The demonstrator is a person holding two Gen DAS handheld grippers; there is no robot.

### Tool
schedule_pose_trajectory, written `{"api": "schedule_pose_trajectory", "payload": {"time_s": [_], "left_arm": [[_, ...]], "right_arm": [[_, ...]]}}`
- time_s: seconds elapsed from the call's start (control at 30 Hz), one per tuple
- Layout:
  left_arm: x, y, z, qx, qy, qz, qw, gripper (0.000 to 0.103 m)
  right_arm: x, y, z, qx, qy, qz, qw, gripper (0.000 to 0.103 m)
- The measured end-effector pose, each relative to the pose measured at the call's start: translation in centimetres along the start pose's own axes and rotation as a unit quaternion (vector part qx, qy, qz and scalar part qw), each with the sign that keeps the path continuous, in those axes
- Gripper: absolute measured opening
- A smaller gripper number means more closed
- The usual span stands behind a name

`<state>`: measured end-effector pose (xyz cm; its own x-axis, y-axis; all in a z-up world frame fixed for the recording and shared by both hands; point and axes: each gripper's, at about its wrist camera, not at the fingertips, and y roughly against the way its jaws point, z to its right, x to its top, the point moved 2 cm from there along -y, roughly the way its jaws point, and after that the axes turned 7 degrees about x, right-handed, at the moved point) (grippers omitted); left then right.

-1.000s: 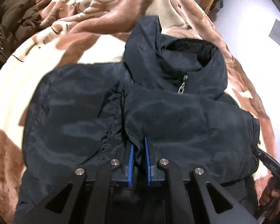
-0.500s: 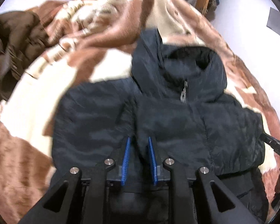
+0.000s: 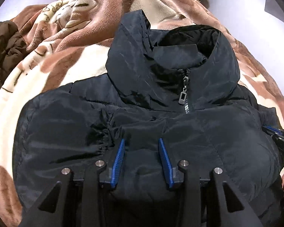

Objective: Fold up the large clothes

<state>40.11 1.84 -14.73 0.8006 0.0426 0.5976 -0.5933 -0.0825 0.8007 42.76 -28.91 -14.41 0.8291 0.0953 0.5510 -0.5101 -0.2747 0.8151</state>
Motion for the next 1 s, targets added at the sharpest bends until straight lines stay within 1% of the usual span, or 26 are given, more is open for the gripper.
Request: {"api": "schedule_pose_trajectory", "payload": {"time_s": [0.13,0.23,0.33,0.4,0.43,0.5,0.57,0.6,0.63,0.7,0.8,1.0], "left_arm": [[0.3,0.2,0.2,0.008,-0.008,-0.005,0.9999,0.041],[1.0,2.5,0.0,0.01,-0.002,-0.001,1.0,0.04],[0.7,6.1,-0.5,-0.014,0.006,0.024,0.9996,0.04],[-0.3,8.3,-0.6,-0.027,0.009,0.042,0.9987,0.04],[-1.0,8.8,-0.5,-0.034,0.01,0.044,0.9984,0.04],[-2.3,8.2,-0.3,-0.032,0.002,0.03,0.999,0.04],[-3.5,5.8,-0.2,-0.012,-0.003,-0.009,0.9999,0.04],[-3.9,5.0,-0.3,-0.01,0.001,-0.022,0.9997,0.041],[-4.1,4.3,-0.5,-0.012,0.006,-0.026,0.9996,0.041],[-4.2,3.8,-0.7,-0.016,0.012,-0.025,0.9995,0.041],[-4.1,3.3,-0.4,-0.011,0.004,-0.023,0.9997,0.041],[-4.4,2.9,-0.5,-0.015,0.006,-0.02,0.9997,0.041]], "right_arm": [[0.1,0.0,-0.3,-0.013,0.008,-0.004,1.0,0.02],[0.4,2.5,-0.7,-0.019,0.005,0.007,1.0,0.02],[-0.2,5.8,-1.1,-0.014,-0.007,0.028,0.999,0.02],[-1.2,7.6,-1.6,-0.005,-0.014,0.039,0.999,0.02],[-1.7,8.0,-1.8,-0.003,-0.015,0.041,0.999,0.02],[-2.8,8.1,-2.2,0.001,-0.017,0.038,0.999,0.02],[-3.5,6.6,-2.8,0.003,-0.012,0.017,1.0,0.02],[-3.9,5.7,-2.9,0.0,-0.01,0.003,1.0,0.02],[-4.2,4.6,-3.1,-0.002,-0.005,-0.005,1.0,0.02],[-4.4,3.6,-3.4,-0.009,0.007,-0.008,1.0,0.02],[-4.3,2.5,-3.4,-0.008,0.003,-0.014,1.0,0.02],[-4.3,1.7,-3.2,-0.005,0.001,-0.017,1.0,0.02]]}}
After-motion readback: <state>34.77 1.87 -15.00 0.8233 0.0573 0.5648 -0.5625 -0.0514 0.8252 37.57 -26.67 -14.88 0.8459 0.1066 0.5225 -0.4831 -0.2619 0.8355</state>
